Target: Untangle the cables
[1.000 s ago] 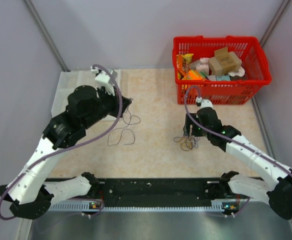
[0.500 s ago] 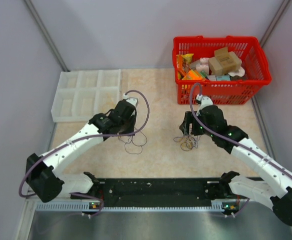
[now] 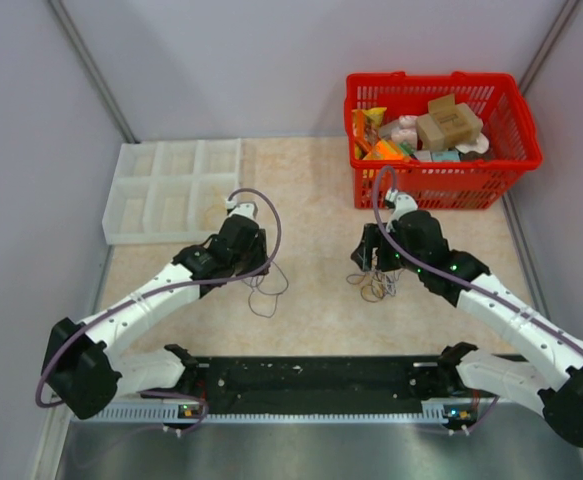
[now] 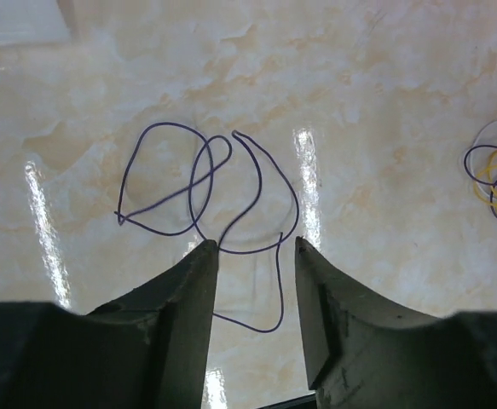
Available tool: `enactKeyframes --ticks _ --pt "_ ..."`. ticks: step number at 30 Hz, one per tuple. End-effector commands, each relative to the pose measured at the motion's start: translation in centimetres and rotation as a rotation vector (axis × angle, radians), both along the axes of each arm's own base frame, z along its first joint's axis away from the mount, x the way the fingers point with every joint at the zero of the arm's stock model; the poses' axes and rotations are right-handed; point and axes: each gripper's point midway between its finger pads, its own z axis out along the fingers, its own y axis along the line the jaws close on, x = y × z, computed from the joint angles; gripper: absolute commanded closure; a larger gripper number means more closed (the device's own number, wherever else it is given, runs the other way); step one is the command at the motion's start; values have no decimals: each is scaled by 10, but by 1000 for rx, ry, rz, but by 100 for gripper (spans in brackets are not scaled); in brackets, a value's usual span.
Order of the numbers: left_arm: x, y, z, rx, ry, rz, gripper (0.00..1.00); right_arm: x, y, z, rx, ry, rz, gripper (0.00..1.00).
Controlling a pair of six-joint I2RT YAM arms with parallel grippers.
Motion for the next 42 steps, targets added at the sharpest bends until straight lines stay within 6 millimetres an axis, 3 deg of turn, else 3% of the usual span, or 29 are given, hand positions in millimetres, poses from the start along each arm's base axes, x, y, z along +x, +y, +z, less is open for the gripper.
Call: enactKeyframes --ticks 1,2,3,4,9,13,16,19,21,23,25,30,33,38,42 --pt "10 -7 19 -51 -31 1 47 -3 4 10 38 -44 15 32" --pt "6 -5 21 -56 -23 -6 42 -4 3 9 37 -43 13 32" --pt "3 -4 21 -63 -16 -14 27 -4 3 8 38 -39 15 32" --pt "-2 -4 25 -81 -8 -29 20 -4 3 9 40 -41 15 32" --pt "-13 11 40 -135 12 -36 3 -2 6 11 39 -47 25 32" --pt "-6 38 43 -22 -19 2 1 0 8 12 36 -52 34 33" --pt "7 33 32 32 -4 -48 1 0 11 14 52 -56 43 33" --pt "14 25 15 66 90 -94 10 -2 12 17 62 -58 51 33" --pt "20 19 1 -37 121 -85 11 -4 10 18 65 -63 48 33" --pt "25 33 -12 -130 168 31 14 -6 6 17 67 -71 39 33" --pt "30 48 -11 -206 151 180 13 -10 4 17 72 -74 35 33" --pt "31 58 -9 -375 124 410 4 -11 3 12 70 -65 35 33" --pt "26 68 -26 -452 221 615 4 -10 5 12 63 -63 45 33" --pt "18 71 -51 -552 436 812 7 -10 6 16 68 -70 47 33" --pt "27 64 -54 -640 462 830 14 -11 3 16 69 -77 42 33"
